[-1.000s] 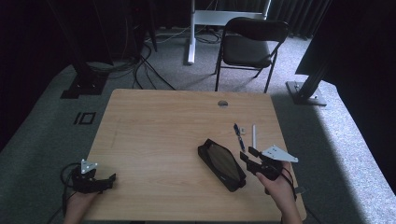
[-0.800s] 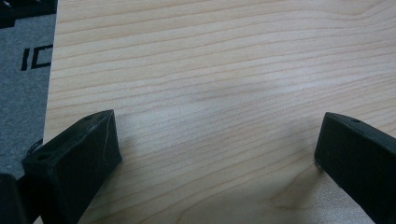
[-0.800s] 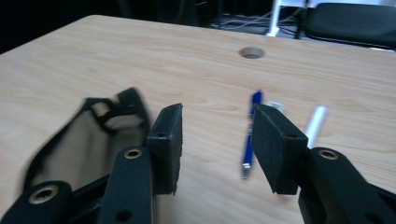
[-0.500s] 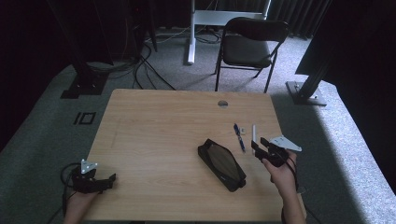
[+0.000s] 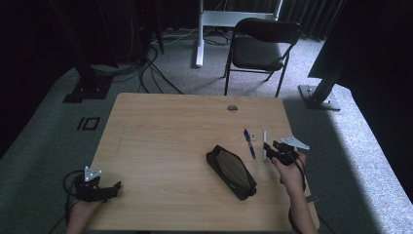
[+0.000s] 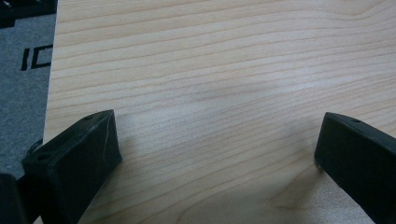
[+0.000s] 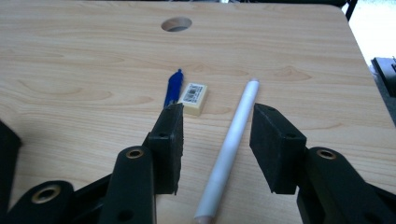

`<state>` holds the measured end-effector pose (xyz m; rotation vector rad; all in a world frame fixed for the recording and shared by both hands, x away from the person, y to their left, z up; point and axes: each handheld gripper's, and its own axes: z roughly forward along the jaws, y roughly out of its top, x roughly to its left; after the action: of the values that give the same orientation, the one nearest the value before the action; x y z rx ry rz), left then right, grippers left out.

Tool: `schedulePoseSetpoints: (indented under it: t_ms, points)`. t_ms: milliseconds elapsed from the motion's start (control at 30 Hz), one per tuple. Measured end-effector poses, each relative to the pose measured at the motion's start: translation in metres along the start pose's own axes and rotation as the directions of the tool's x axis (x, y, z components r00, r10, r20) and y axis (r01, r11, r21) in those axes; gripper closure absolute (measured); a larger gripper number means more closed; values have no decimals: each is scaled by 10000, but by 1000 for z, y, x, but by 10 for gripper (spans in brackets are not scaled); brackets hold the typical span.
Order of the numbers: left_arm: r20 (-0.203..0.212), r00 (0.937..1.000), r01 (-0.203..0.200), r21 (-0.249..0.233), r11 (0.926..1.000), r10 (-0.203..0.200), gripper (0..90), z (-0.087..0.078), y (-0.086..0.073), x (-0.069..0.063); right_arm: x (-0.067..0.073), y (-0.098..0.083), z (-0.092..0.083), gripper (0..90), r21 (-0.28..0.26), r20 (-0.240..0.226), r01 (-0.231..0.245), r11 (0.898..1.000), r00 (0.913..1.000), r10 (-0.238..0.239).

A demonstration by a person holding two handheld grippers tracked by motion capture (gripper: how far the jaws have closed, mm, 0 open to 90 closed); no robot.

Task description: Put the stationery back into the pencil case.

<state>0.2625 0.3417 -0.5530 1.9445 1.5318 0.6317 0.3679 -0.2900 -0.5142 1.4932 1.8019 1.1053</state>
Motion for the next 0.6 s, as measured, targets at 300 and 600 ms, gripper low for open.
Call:
schedulePoseSetpoints:
  t_ms: [300,600]
  points:
    - [-1,10000,-1,0,10000,1,2,0,0,0,-6,3,28,553,565,452,-150,9983,9989,124]
    - [-2,10000,-7,1,10000,7,2,0,0,0,-11,2,46,565,954,774,-428,9945,9964,355]
